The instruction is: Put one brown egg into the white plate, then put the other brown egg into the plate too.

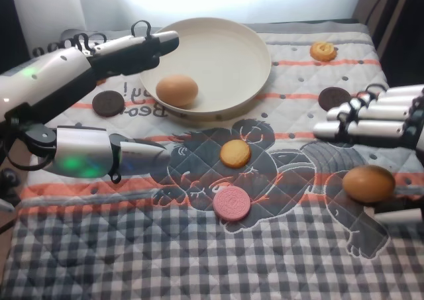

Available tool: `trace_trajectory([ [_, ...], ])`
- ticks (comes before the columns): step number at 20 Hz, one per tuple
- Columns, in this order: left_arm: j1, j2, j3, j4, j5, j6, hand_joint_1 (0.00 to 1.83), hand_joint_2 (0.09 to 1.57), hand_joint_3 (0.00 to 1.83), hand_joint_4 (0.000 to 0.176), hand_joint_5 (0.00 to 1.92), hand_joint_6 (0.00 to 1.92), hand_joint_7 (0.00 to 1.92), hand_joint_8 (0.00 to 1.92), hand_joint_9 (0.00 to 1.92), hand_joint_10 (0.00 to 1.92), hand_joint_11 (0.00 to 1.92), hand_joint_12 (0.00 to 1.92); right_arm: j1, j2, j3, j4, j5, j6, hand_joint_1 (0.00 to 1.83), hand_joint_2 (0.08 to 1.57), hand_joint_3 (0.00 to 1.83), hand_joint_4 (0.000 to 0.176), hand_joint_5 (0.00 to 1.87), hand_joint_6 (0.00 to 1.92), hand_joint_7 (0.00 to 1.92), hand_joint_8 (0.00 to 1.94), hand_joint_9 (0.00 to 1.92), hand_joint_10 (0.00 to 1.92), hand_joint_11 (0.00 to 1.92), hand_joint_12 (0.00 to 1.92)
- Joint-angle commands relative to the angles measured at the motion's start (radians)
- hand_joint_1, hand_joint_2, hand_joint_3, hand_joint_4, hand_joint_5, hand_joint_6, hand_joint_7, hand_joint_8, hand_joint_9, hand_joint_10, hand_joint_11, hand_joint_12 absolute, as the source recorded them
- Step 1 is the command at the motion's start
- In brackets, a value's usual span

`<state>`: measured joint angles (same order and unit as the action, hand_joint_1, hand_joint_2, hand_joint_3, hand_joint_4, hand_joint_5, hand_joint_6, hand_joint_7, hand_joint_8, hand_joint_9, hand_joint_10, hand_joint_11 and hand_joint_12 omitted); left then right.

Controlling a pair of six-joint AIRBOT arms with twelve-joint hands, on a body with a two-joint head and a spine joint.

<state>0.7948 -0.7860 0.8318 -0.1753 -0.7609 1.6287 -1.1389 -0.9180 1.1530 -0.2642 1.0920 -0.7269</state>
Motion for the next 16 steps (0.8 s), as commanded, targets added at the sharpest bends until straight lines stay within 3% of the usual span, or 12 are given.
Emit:
trace_trajectory([
  [1,-0.005,0.009,0.000,0.002,-0.153,-0.004,0.71,0.90,0.00,0.135,0.19,0.00,0.32,0.00,0.33,0.00,0.00,0.63,0.005,-0.007,0.001,0.014,0.081,0.003,0.81,0.94,0.00,0.092,0.37,0.01,0.48,0.01,0.57,0.00,0.51,0.19],
  [2,0.000,0.013,-0.007,0.003,-0.160,-0.004,0.71,0.89,0.00,0.137,0.18,0.00,0.33,0.01,0.33,0.00,0.00,0.63,0.005,-0.015,0.006,0.004,0.064,0.003,0.84,0.95,0.00,0.071,0.43,0.01,0.54,0.01,0.64,0.00,0.51,0.38],
  [3,0.003,0.014,-0.008,0.002,-0.162,-0.004,0.70,0.90,0.00,0.139,0.18,0.00,0.35,0.01,0.35,0.01,0.00,0.63,0.005,-0.019,0.009,0.002,0.058,0.003,0.91,0.94,0.00,0.064,0.47,0.00,0.60,0.00,0.73,0.01,0.51,0.67],
  [6,0.015,0.013,-0.008,-0.009,-0.164,-0.016,0.71,0.89,0.00,0.155,0.16,0.00,0.36,0.00,0.36,0.01,0.00,0.67,0.005,-0.023,0.013,0.002,0.045,0.003,0.97,0.96,0.00,0.047,0.53,0.00,0.68,0.01,0.91,0.08,0.62,1.19],
  [7,0.020,0.013,-0.008,-0.012,-0.166,-0.019,0.71,0.89,0.00,0.155,0.16,0.00,0.35,0.00,0.37,0.01,0.00,0.70,0.005,-0.024,0.015,0.002,0.043,0.003,0.99,0.97,0.00,0.033,0.56,0.01,0.73,0.00,0.84,0.61,0.76,1.38],
  [8,0.025,0.013,-0.009,-0.018,-0.171,-0.021,0.70,0.90,0.00,0.159,0.17,0.00,0.36,0.00,0.38,0.01,0.00,0.72,0.005,-0.026,0.016,0.002,0.041,0.003,1.03,0.98,0.00,0.009,0.60,0.00,0.78,0.02,0.79,1.01,0.85,1.50],
  [9,0.031,0.014,-0.009,-0.024,-0.175,-0.022,0.70,0.91,0.00,0.151,0.18,0.01,0.37,0.00,0.39,0.01,0.00,0.72,0.005,-0.029,0.018,0.003,0.041,0.003,1.06,0.99,0.00,0.000,0.64,0.00,0.83,0.03,0.79,1.20,0.91,1.54],
  [11,0.039,0.014,-0.010,-0.032,-0.180,-0.024,0.70,0.90,0.00,0.156,0.18,0.00,0.37,0.00,0.38,0.00,0.00,0.72,0.005,-0.035,0.021,0.005,0.041,0.003,1.12,1.01,0.00,0.000,0.68,0.01,0.88,0.05,0.79,1.28,0.91,1.54],
  [13,0.043,0.014,-0.010,-0.035,-0.181,-0.027,0.70,0.91,0.00,0.149,0.19,0.01,0.37,0.00,0.38,0.00,0.00,0.71,0.005,-0.042,0.026,0.011,0.041,0.003,1.26,1.03,0.00,0.000,0.78,0.01,0.94,0.08,0.89,1.37,0.96,1.51],
  [14,0.044,0.014,-0.010,-0.037,-0.181,-0.027,0.70,0.91,0.00,0.146,0.20,0.01,0.37,0.00,0.38,0.00,0.00,0.69,0.005,-0.044,0.028,0.013,0.041,0.003,1.26,1.10,0.03,0.000,0.90,0.64,0.95,1.02,0.99,1.24,1.03,1.30],
  [15,0.044,0.014,-0.010,-0.039,-0.181,-0.027,0.70,0.91,0.00,0.145,0.20,0.01,0.36,0.00,0.38,0.00,0.00,0.69,0.010,-0.047,0.033,0.015,0.041,0.003,1.25,1.16,0.01,0.000,0.94,0.79,0.85,1.35,0.94,1.24,0.96,1.34],
  [16,0.044,0.014,-0.010,-0.041,-0.182,-0.027,0.70,0.91,0.00,0.144,0.20,0.01,0.36,0.00,0.38,0.00,0.00,0.69,0.022,-0.050,0.040,0.016,0.041,0.003,1.24,1.17,0.00,0.000,0.98,0.79,0.80,1.44,0.92,1.23,0.93,1.35],
])
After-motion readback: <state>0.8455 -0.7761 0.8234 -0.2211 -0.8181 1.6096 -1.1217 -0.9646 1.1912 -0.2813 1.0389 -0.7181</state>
